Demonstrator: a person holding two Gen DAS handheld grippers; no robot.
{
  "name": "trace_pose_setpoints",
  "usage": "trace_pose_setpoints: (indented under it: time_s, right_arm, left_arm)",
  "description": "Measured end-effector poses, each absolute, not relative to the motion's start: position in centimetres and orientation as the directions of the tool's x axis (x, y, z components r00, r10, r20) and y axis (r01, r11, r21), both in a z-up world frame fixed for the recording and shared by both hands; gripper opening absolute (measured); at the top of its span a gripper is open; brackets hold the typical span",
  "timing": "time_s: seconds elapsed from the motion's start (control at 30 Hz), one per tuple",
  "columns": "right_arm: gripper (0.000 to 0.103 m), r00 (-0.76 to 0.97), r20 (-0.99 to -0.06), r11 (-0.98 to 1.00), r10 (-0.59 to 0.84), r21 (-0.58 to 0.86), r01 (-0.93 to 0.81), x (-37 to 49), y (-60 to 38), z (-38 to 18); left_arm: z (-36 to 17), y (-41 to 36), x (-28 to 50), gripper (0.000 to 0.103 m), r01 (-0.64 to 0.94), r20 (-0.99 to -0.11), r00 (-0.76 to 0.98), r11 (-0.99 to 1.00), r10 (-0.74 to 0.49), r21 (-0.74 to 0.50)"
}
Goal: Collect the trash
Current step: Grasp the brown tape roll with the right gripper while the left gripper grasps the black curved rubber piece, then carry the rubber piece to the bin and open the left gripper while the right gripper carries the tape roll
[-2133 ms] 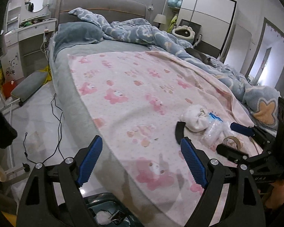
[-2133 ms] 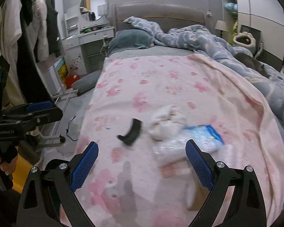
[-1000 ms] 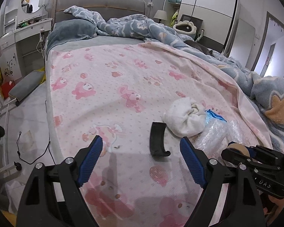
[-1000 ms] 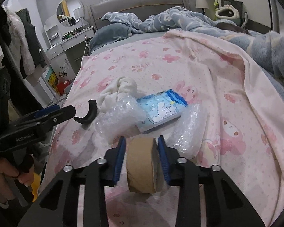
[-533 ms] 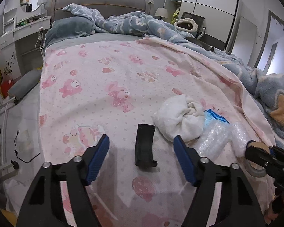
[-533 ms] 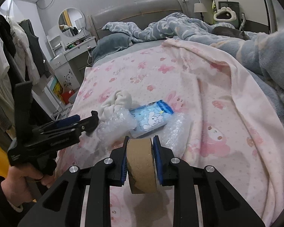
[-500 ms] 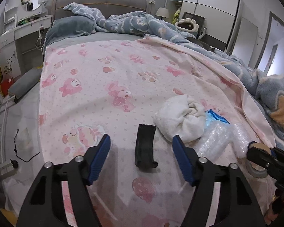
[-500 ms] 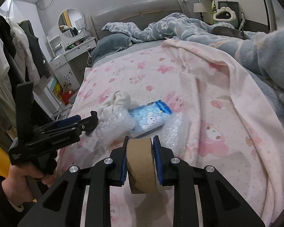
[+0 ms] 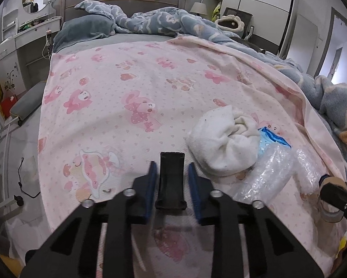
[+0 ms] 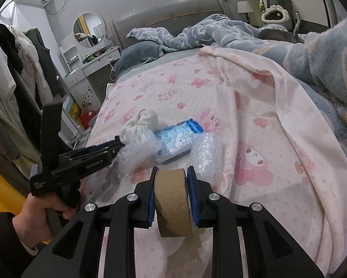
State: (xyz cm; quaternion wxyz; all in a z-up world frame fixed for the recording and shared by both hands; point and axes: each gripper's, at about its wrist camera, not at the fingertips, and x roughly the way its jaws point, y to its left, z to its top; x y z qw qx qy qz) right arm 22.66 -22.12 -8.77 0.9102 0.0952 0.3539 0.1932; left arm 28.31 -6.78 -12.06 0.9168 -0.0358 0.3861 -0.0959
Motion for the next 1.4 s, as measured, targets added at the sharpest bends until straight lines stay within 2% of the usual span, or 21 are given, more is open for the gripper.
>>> trace_pose_setpoints:
  time_s: [0.57, 1.17, 1.4]
  right_arm:
    - [0.024, 0.674, -0.588, 0.894, 0.447, 0.314, -0.319, 22.5, -18.5, -7.5]
    - [0.024, 0.632, -0.544, 0.833, 0.552, 0.342, -0.434, 19.9, -8.8, -5.6]
    - [0.024, 0.597, -0.570, 0.820, 0.565, 0.306, -0.484, 19.4, -3.6, -5.5]
  left_arm:
    - [-10.4, -5.4, 25.5, 0.021, 0.223, -0.709, 0.649, 0.960, -0.277, -0.171]
    - [-9.0, 3.3, 20.2, 0.021, 0.184, -0.717, 0.655, 0.971, -0.239, -0.155]
    - [-9.8, 7.5, 18.6, 0.021, 0.150, -0.736, 0.646, 0.979, -0.204, -0.140]
